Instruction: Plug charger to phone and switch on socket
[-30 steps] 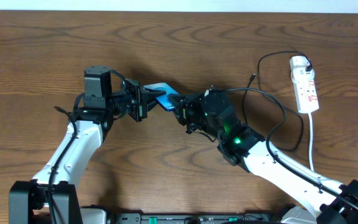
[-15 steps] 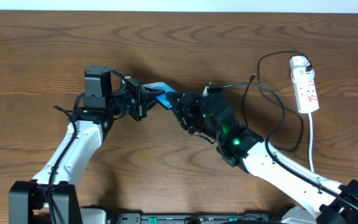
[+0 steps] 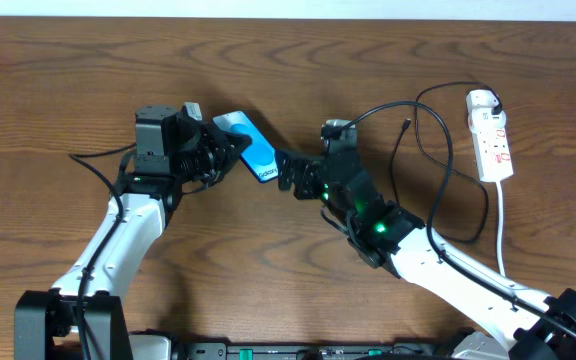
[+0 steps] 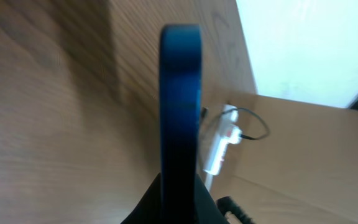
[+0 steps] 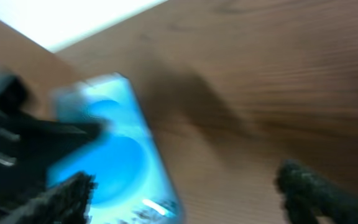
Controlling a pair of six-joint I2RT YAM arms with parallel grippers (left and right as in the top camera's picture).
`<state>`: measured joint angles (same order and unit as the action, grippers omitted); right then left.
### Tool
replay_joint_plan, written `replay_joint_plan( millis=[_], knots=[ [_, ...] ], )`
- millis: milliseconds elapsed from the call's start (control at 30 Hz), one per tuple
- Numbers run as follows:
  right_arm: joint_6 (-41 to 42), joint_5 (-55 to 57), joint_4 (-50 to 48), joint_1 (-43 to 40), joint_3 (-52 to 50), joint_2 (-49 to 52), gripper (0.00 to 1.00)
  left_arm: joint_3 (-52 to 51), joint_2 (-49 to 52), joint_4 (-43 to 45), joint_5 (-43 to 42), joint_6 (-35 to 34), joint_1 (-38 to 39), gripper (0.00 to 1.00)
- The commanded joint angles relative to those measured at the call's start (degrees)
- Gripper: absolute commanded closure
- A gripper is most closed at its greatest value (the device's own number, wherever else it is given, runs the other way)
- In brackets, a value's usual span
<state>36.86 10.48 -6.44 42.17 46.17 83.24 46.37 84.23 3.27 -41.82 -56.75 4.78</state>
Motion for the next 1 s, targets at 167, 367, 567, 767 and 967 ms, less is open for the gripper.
replay_joint_plan(
  millis=[167, 367, 567, 767, 967],
  knots=[
    [-12.48, 10.4, 8.92, -0.04, 0.17, -0.11, 0.01, 0.68, -0.52, -0.74, 2.03, 10.69, 0.07, 0.92],
    [-2.03, 9.27, 14.53, -1.79, 0.28, -1.6, 0.01, 0.68, -0.52, -7.15, 2.05, 10.64, 0.07, 0.93],
    [6.93, -2.27, 20.35, -9.6, 0.28, -6.54, 0.01, 0.68, -0.52, -14.32, 2.08, 10.64, 0.07, 0.93],
    [7.02, -12.85, 21.7, -17.77, 0.28, -9.01, 0.01, 0.68, -0.52, -16.06, 1.38, 9.55, 0.07, 0.93],
    [5.29, -10.25, 26.16, -17.97, 0.24, -8.98, 0.01, 0.68, -0.52, -13.55, -11.74, 16.76, 0.07, 0.93]
  ],
)
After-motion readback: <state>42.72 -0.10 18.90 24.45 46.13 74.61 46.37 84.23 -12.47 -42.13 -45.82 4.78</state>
